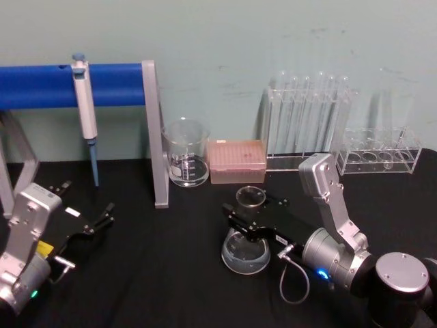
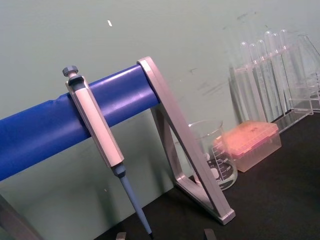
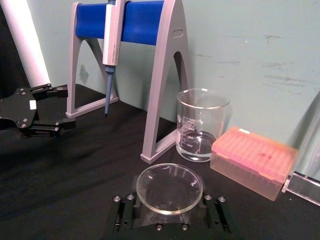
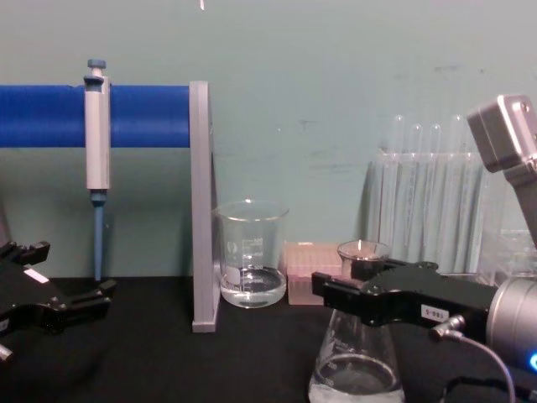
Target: Grasp the erlenmeyer flask with one hand, shake it three times, then place it back.
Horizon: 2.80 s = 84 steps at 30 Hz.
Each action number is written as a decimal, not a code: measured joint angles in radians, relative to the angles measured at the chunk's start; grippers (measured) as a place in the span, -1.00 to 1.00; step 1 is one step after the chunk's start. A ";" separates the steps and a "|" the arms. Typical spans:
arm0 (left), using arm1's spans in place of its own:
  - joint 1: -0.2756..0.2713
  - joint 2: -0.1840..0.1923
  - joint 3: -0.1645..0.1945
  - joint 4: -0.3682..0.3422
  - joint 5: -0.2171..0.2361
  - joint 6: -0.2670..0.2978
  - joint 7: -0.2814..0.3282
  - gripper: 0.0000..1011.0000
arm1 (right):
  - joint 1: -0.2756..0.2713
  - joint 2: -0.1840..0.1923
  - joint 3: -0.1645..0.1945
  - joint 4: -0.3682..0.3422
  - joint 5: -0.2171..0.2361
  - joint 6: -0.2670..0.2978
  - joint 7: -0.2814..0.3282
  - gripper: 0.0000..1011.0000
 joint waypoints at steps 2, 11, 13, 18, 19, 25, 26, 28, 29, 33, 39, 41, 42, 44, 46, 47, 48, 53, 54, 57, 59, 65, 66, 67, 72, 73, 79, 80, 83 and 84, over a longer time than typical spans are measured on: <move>0.000 0.000 0.000 0.000 0.000 0.000 0.000 0.98 | 0.000 0.000 0.000 0.000 0.000 0.000 0.000 0.30; 0.000 0.000 0.000 0.000 0.000 0.000 0.000 0.98 | 0.000 0.000 0.000 -0.001 0.000 0.000 0.000 0.84; 0.000 0.000 0.000 0.000 0.000 0.000 0.000 0.98 | 0.000 0.000 0.000 -0.001 0.000 0.000 0.000 0.90; 0.000 0.000 0.000 0.000 0.000 0.000 0.000 0.98 | -0.001 0.001 0.001 -0.002 0.003 -0.001 0.002 0.98; 0.000 0.000 0.000 0.000 0.000 0.000 0.000 0.98 | -0.003 0.002 0.003 -0.005 0.006 -0.001 0.004 0.98; 0.000 0.000 0.000 0.000 0.000 0.000 0.000 0.98 | -0.041 0.038 0.024 -0.058 0.029 0.014 0.013 0.98; 0.000 0.000 0.000 0.000 0.000 0.000 0.000 0.98 | -0.041 0.038 0.024 -0.058 0.029 0.014 0.013 0.98; 0.000 0.000 0.000 0.000 0.000 0.000 0.000 0.98 | -0.060 0.060 0.031 -0.082 0.040 0.026 0.022 0.98; 0.000 0.000 0.000 0.000 0.000 0.000 0.000 0.98 | -0.073 0.078 0.035 -0.099 0.048 0.033 0.033 0.98; 0.000 0.000 0.000 0.000 0.000 0.000 0.000 0.98 | -0.096 0.113 0.042 -0.129 0.066 0.043 0.056 0.98; 0.000 0.000 0.000 0.000 0.000 0.000 0.000 0.98 | -0.128 0.158 0.055 -0.170 0.097 0.043 0.073 0.98; 0.000 0.000 0.000 0.000 0.000 0.000 0.000 0.98 | -0.134 0.165 0.059 -0.179 0.101 0.036 0.067 0.98; 0.000 0.000 0.000 0.000 0.000 0.000 0.000 0.98 | -0.136 0.166 0.061 -0.182 0.102 0.033 0.063 0.98; 0.000 0.000 0.000 0.000 0.000 0.000 0.000 0.98 | -0.140 0.167 0.068 -0.187 0.103 0.026 0.046 0.98; 0.000 0.000 0.000 0.000 0.000 0.000 0.000 0.98 | -0.143 0.167 0.073 -0.190 0.102 0.022 0.033 0.98; 0.000 0.000 0.000 0.000 0.000 0.000 0.000 0.98 | -0.145 0.167 0.079 -0.191 0.101 0.020 0.020 0.98; 0.000 0.000 0.000 0.000 0.000 0.000 0.000 0.98 | -0.146 0.166 0.083 -0.192 0.100 0.019 0.012 0.98; 0.000 0.000 0.000 0.000 0.000 0.000 0.000 0.98 | -0.154 0.156 0.116 -0.195 0.077 0.019 -0.054 0.98; 0.000 0.000 0.000 0.000 0.000 0.000 0.000 0.98 | -0.154 0.156 0.116 -0.195 0.077 0.019 -0.054 0.98; 0.000 0.000 0.000 0.000 0.000 0.000 0.000 0.98 | -0.158 0.133 0.143 -0.191 0.052 0.019 -0.117 0.98; 0.000 0.000 0.000 0.000 0.000 0.000 0.000 0.98 | -0.158 0.119 0.153 -0.186 0.041 0.018 -0.143 0.98; 0.000 0.000 0.000 0.000 0.000 0.000 0.000 0.98 | -0.158 0.065 0.182 -0.159 0.010 0.010 -0.224 0.98; 0.000 0.000 0.000 0.000 0.000 0.000 0.000 0.98 | -0.158 0.058 0.184 -0.156 0.007 0.009 -0.232 0.98; 0.000 0.000 0.000 0.000 0.000 0.000 0.000 0.98 | -0.157 0.047 0.188 -0.150 0.002 0.005 -0.241 0.98; 0.000 0.000 0.000 0.000 0.000 0.000 0.000 0.98 | -0.154 0.019 0.193 -0.132 -0.010 -0.002 -0.247 0.98; 0.000 0.000 0.000 0.000 0.000 0.000 0.000 0.98 | -0.153 0.015 0.193 -0.129 -0.012 -0.002 -0.246 0.98; 0.000 0.000 0.000 0.000 0.000 0.000 0.000 0.98 | -0.149 -0.004 0.190 -0.112 -0.023 -0.004 -0.235 0.98; 0.000 0.000 0.000 0.000 0.000 0.000 0.000 0.98 | -0.149 -0.009 0.189 -0.108 -0.027 -0.003 -0.231 0.98; 0.000 0.000 0.000 0.000 0.000 0.000 0.000 0.98 | -0.148 -0.015 0.189 -0.101 -0.035 0.001 -0.223 0.98; 0.000 0.000 0.000 0.000 0.000 0.000 0.000 0.98 | -0.147 -0.016 0.189 -0.100 -0.036 0.002 -0.221 0.98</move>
